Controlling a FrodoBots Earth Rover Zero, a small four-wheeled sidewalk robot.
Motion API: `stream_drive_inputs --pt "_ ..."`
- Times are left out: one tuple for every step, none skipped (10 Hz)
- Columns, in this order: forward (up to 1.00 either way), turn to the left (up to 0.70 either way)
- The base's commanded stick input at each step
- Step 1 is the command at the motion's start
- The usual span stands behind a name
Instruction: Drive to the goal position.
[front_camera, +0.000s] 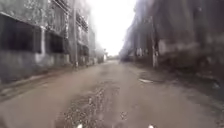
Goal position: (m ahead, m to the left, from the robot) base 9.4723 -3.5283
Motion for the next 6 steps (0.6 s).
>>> stream_drive_inputs --pt "0.7 0.0" --pt "0.7 0.0" --pt "0.7 0.0" --pt "0.7 0.0" --pt "0.7 0.0" --pt "0.7 0.0"
